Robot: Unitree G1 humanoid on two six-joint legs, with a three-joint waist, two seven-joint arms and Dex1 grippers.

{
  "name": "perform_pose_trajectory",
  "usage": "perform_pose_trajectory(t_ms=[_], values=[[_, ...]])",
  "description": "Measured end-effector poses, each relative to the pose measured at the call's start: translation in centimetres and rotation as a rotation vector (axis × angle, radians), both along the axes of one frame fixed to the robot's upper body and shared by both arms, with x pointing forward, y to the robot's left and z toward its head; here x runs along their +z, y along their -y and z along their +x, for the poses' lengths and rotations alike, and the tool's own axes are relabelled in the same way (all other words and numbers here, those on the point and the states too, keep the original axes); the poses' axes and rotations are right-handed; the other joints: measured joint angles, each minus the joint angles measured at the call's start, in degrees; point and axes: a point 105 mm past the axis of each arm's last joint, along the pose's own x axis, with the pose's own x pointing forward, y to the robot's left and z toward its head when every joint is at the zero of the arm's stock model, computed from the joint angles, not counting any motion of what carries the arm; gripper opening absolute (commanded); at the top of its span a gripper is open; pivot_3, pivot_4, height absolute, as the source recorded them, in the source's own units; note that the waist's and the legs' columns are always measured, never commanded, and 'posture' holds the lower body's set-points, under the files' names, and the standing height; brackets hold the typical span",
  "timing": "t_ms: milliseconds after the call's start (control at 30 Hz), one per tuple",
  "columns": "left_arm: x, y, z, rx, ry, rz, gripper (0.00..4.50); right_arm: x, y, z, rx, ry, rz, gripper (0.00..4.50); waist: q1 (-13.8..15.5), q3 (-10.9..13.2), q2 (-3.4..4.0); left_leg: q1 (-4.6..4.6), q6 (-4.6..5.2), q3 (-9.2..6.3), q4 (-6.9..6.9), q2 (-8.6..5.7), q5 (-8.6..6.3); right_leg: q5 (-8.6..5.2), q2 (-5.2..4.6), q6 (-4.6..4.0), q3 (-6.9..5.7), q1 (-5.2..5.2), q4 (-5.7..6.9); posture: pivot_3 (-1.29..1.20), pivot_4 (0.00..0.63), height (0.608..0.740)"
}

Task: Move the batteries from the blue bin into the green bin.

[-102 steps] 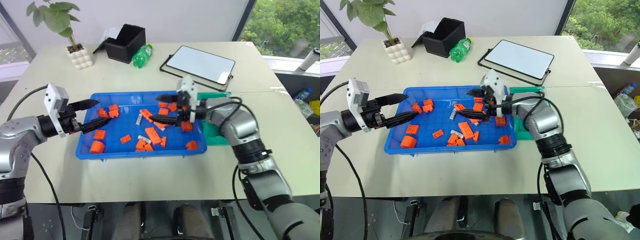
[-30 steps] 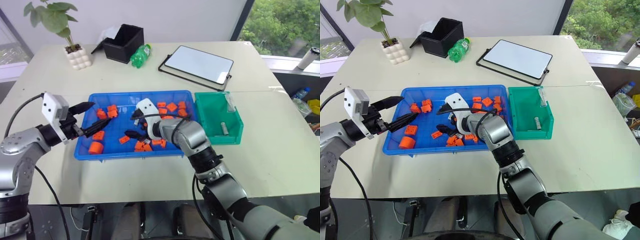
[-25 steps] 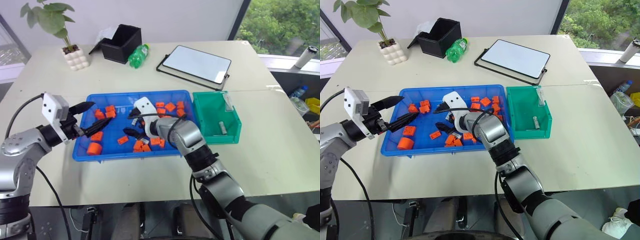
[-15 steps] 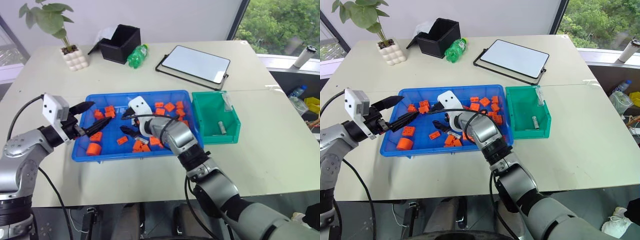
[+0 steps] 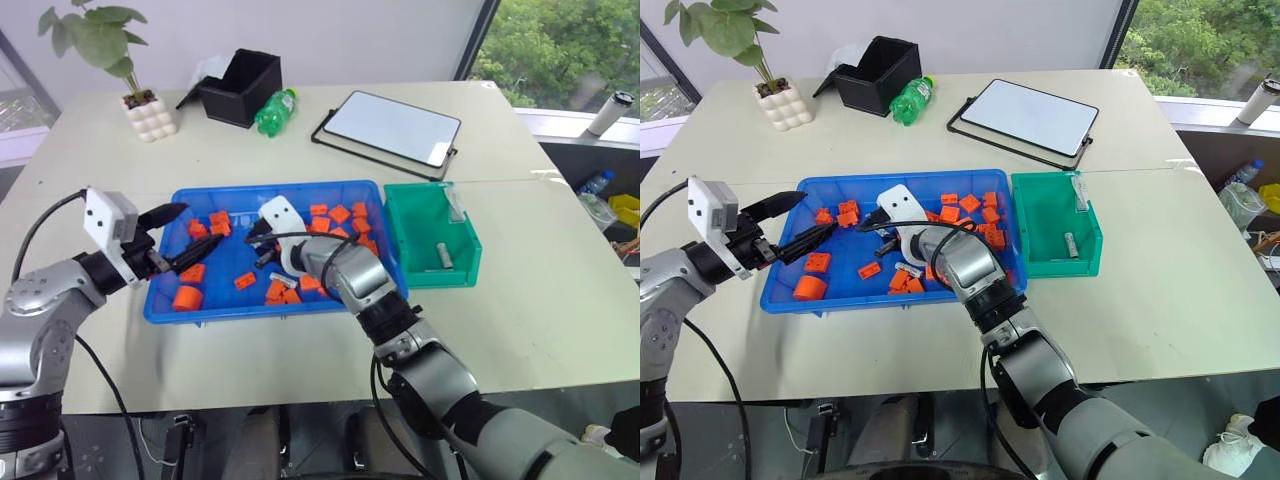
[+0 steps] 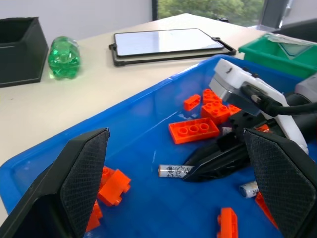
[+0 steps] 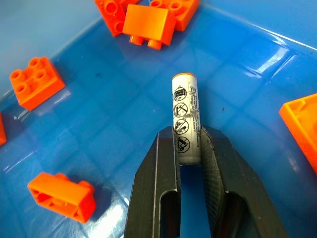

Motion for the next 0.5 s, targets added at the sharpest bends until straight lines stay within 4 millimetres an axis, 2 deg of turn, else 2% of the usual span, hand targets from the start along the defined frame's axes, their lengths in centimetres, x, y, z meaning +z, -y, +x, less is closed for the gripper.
perform_pose_trajectory(t_ms=[133,267,333,400,500], values=[[0.0,-0.1,-0.5,-0.044,-0.018,0.040,4.50,2.3,2.2,1.2,-0.021,0.058,-0.017,0.04,0.2,0.0,0.02,-0.08,0.00,0.00,0.01,-0.03,0.00,0.00,-0.06,0.00,0.00,-0.06,0.00,0.00,0.150,0.740],[0.6,-0.4,0.0,-0.083,-0.020,0.025,4.50,10.1,5.3,2.2,-0.053,0.207,0.052,0.04,0.1,0.0,0.03,-0.10,0.00,0.00,-0.07,-0.02,0.00,0.00,-0.04,0.00,0.00,-0.13,-0.01,0.00,0.150,0.740],[1.2,-0.5,0.5,-0.097,-0.008,0.008,4.50,13.1,6.9,1.9,-0.061,0.270,0.074,0.04,0.2,0.0,0.01,-0.10,0.00,0.00,-0.10,-0.02,0.00,0.00,-0.03,0.00,-0.01,-0.12,-0.03,0.00,0.150,0.740],[1.4,-0.6,1.0,-0.112,-0.004,-0.003,4.50,14.1,8.6,1.5,-0.075,0.292,0.064,0.04,0.2,0.0,0.01,-0.10,0.01,0.02,-0.10,-0.03,-0.01,0.00,-0.05,0.00,-0.01,-0.10,-0.09,0.00,0.150,0.740],[1.2,0.0,1.8,-0.152,-0.014,-0.006,4.50,13.9,11.5,0.8,-0.115,0.277,0.015,0.04,0.2,0.0,0.01,-0.11,0.02,0.05,-0.10,-0.05,-0.01,0.00,-0.05,0.00,0.00,-0.08,-0.12,0.00,0.150,0.740]])
